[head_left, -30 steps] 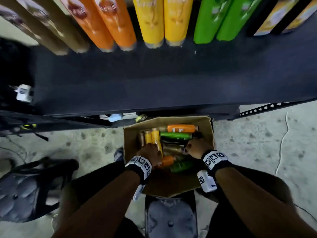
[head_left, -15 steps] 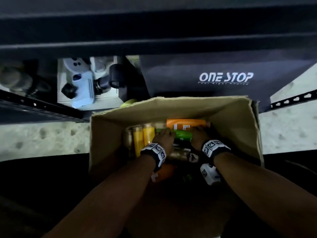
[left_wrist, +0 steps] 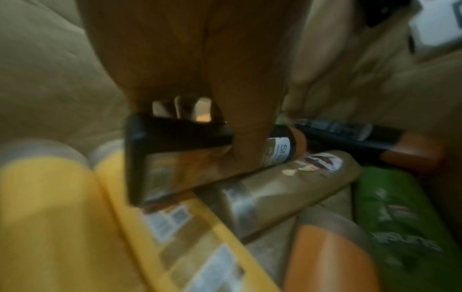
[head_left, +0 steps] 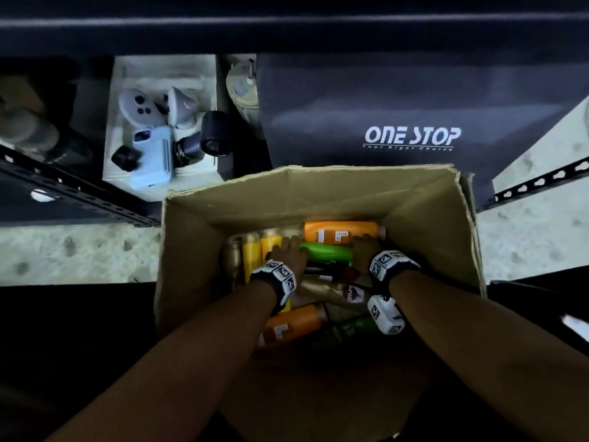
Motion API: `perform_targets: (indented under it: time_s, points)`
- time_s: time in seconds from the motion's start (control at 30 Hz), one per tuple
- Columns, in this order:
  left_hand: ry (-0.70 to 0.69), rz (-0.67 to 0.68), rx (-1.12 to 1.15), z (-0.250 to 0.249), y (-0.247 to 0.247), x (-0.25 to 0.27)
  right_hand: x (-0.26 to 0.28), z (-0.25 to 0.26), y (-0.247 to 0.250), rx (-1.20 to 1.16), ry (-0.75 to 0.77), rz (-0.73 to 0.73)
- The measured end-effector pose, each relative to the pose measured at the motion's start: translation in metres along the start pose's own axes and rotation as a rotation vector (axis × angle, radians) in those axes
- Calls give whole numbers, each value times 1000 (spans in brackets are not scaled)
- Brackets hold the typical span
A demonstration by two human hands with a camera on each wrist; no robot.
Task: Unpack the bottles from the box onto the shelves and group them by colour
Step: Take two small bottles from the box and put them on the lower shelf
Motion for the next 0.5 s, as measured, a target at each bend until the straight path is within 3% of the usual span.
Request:
perform_targets:
  time_s: [0.13,0.27,0.4,0.5]
  points:
    - [75,-5,18,13,-2,0,5,-5,-15,-49,36,38]
    - [76,31,107,23,-13,-2,10,-6,-25,144,48,96]
    - [151,93,211,35,-5,8,22,-7,-6,166,111,62]
    - [144,62,249,43,16,17,27,4,16,108,114,179]
Point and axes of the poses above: each hand's wrist, its own x-axis away from the middle knuckle, its own y-axis out of the back of the hand, z = x × y, the point moved 2 cm from there along -x, towards the middle knuckle, and after that the axes turned 4 degrees about y, right-handed, at the moved point
